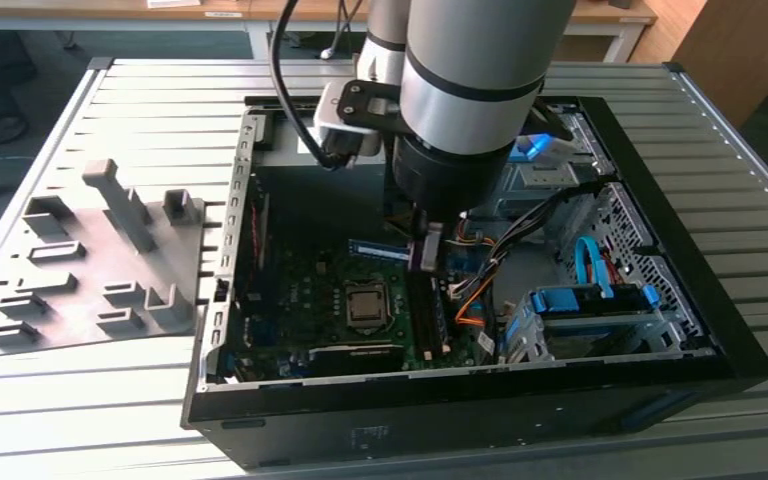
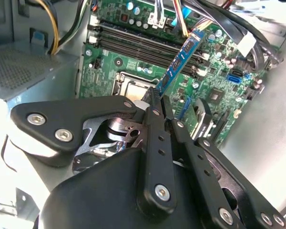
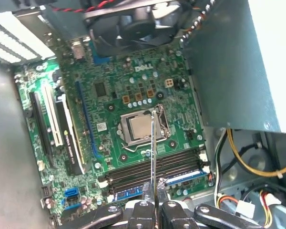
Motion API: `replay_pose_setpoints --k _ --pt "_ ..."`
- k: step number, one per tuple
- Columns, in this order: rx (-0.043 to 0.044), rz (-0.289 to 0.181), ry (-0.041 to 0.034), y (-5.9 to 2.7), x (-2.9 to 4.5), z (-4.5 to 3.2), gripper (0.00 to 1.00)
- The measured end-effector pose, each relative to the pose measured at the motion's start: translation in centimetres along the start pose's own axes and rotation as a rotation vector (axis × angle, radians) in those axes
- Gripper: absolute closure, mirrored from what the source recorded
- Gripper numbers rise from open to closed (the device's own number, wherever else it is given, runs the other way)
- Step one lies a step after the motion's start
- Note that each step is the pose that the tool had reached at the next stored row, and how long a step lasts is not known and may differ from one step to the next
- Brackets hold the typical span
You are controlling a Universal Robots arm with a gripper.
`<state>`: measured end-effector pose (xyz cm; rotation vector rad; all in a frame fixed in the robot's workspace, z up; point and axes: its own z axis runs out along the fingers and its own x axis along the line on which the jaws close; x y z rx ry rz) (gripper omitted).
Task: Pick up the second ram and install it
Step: 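Insert the second ram into the second slot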
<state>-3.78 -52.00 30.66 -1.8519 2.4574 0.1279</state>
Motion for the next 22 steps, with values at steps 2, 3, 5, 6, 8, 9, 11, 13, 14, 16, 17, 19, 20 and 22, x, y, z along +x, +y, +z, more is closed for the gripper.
replay_pose_setpoints --k 2,3,5,6,8,9,11,13,14,16,17,19,20,22 --pt "0.0028 0.028 -0.0008 0.0 0.0 0.02 0.86" --pt "0.0042 0.042 -0.0013 0.0 0.0 0.02 0.86" --pt "0.0068 0.068 -0.0021 0.0 0.0 0.03 0.86" --pt "0.0081 0.081 -0.0025 0.0 0.0 0.03 0.86" --pt "0.0106 0.106 -0.0032 0.0 0.0 0.04 0.86" --pt "0.0117 0.118 -0.0036 0.0 0.0 0.04 0.86" --pt "0.014 0.141 -0.0041 0.0 0.0 0.05 0.86" --pt "0.0164 0.164 -0.0047 0.0 0.01 0.05 0.86" --pt "0.0174 0.174 -0.0051 0.0 0.01 0.06 0.86" --pt "0.0194 0.195 -0.0057 0.0 0.01 0.07 0.86" --pt "0.0204 0.205 -0.006 0.0 0.01 0.07 0.86" --pt "0.0224 0.225 -0.0067 0.0 0.01 0.08 0.86" --pt "0.0234 0.234 -0.0069 0.0 0.01 0.08 0.86" --pt "0.0252 0.253 -0.0075 0.0 0.01 0.09 0.86"
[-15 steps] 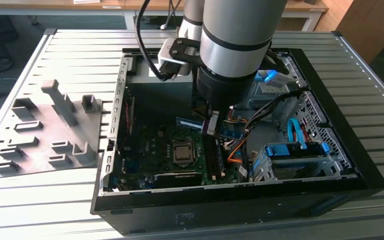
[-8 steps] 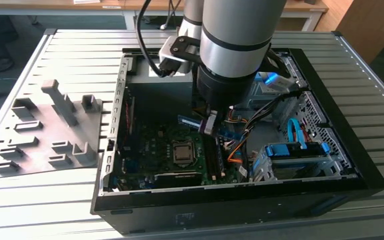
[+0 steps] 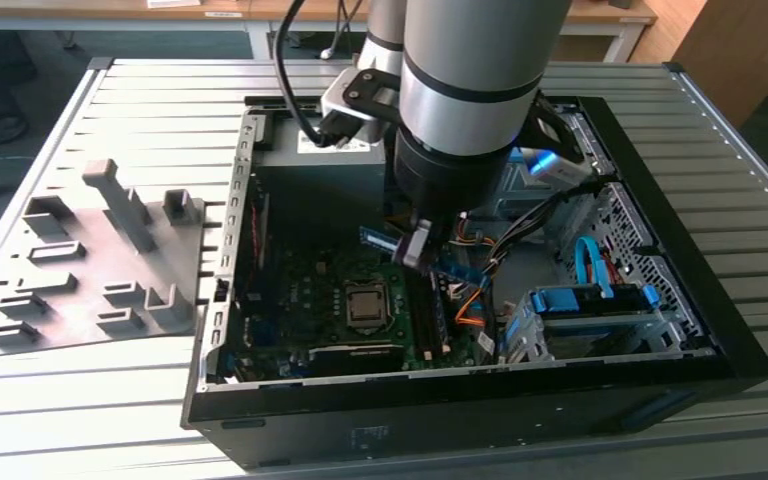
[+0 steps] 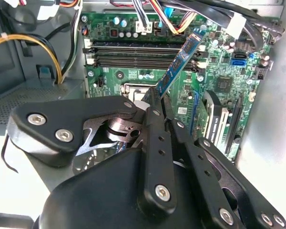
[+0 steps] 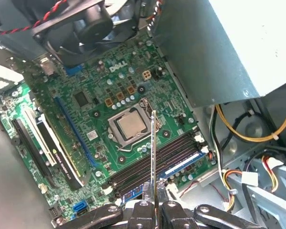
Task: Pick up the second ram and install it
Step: 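Insert the second ram into the second slot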
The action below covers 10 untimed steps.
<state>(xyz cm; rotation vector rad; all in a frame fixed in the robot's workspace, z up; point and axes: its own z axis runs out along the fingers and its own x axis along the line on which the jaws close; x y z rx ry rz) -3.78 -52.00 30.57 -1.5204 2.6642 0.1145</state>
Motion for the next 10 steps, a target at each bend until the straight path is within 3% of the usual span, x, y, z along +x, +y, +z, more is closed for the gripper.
replay_pose_setpoints --k 10 --pt "0.0083 0.084 -0.0025 0.0 0.0 0.03 0.86"
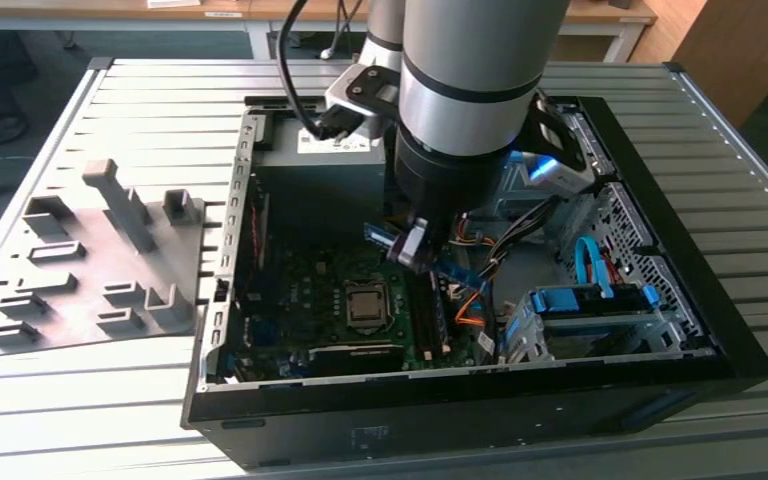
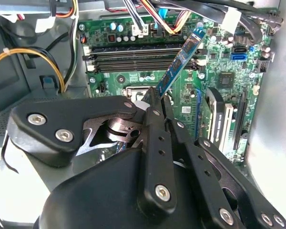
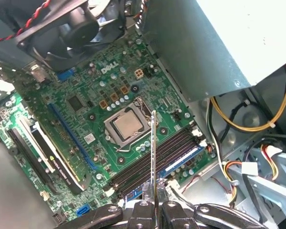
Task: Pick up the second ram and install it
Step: 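Insert the second ram into the second slot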
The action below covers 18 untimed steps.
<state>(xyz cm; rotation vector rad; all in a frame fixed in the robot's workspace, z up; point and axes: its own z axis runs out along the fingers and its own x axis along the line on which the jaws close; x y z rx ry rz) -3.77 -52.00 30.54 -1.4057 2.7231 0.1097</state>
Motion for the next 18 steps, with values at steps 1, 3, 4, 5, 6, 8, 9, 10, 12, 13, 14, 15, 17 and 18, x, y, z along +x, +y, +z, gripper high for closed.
replay_pose_setpoints --k 1,3,4,5,6,8,9,10,12,13,14,15,17,18 --pt "0.0009 0.009 -0.0002 0.0 0.0 0.0 0.86" --pt "0.0026 0.026 -0.0007 0.0 0.0 0.0 0.86" --pt "0.0035 0.034 -0.0009 0.0 0.0 0.01 0.86" --pt "0.0042 0.043 -0.0012 0.0 0.0 0.01 0.86" --pt "0.0051 0.051 -0.0015 0.0 0.0 0.01 0.86" --pt "0.0067 0.067 -0.0019 0.0 0.0 0.01 0.86" --pt "0.0075 0.075 -0.0021 0.0 0.0 0.02 0.86" --pt "0.0082 0.082 -0.0024 0.0 0.0 0.02 0.86" --pt "0.0098 0.099 -0.0029 0.0 0.0 0.03 0.86" --pt "0.0106 0.107 -0.0031 0.0 0.0 0.03 0.86" --pt "0.0115 0.115 -0.0033 0.0 0.0 0.03 0.86" --pt "0.0123 0.123 -0.0035 0.0 0.0 0.04 0.86" --pt "0.0139 0.139 -0.004 0.0 0.0 0.04 0.86" --pt "0.0146 0.147 -0.0043 0.0 0.0 0.04 0.86"
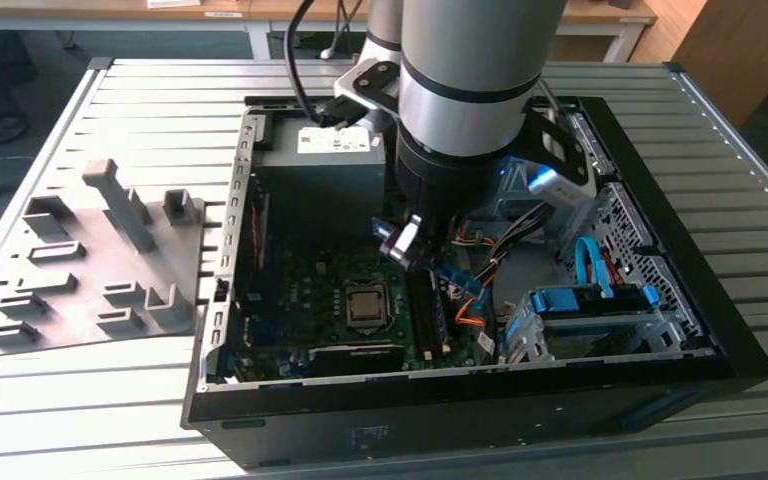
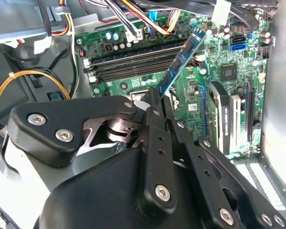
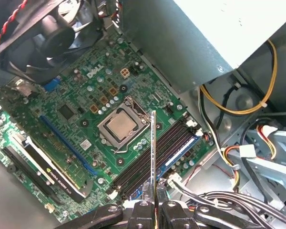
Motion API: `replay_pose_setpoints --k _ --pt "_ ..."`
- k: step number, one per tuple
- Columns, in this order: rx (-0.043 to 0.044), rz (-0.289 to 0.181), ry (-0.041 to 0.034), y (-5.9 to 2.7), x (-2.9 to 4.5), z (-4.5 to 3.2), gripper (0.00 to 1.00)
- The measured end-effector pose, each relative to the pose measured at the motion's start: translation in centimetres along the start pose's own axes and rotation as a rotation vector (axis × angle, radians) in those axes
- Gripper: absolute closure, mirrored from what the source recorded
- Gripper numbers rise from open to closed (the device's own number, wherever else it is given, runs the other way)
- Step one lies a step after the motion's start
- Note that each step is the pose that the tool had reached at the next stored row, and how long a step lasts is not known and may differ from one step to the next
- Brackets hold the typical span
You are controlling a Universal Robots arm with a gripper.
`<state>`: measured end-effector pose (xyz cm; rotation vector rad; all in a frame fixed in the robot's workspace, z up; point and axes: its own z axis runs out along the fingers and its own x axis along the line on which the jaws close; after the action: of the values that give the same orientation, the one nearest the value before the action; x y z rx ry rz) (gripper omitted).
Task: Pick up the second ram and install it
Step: 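Insert the second ram into the second slot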
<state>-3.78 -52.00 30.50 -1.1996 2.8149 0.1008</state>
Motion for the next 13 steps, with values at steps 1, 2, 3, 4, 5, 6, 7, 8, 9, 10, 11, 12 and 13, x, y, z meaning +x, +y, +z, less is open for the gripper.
replay_pose_setpoints --k 1,2,3,4,5,6,7,8,9,10,11,12,13 --pt "0.0009 0.009 -0.0002 0.0 0.0 0.0 0.86" --pt "0.0018 0.017 -0.0005 0.0 0.0 0.0 0.86" --pt "0.0026 0.026 -0.0007 0.0 0.0 0.0 0.86" --pt "0.0035 0.035 -0.0011 0.0 0.0 0.01 0.86" --pt "0.0043 0.044 -0.0013 0.0 0.0 0.01 0.86" --pt "0.0052 0.052 -0.0016 0.0 0.0 0.01 0.86" --pt "0.0061 0.061 -0.0018 0.0 0.0 0.01 0.86" --pt "0.007 0.069 -0.002 0.0 0.0 0.01 0.86" --pt "0.0078 0.078 -0.0023 0.0 0.0 0.01 0.86" --pt "0.0086 0.086 -0.0025 0.0 0.0 0.02 0.86" --pt "0.0094 0.094 -0.0028 0.0 0.0 0.02 0.86" --pt "0.0102 0.101 -0.0029 0.0 0.0 0.02 0.86" --pt "0.0109 0.109 -0.0031 0.0 0.0 0.02 0.86"
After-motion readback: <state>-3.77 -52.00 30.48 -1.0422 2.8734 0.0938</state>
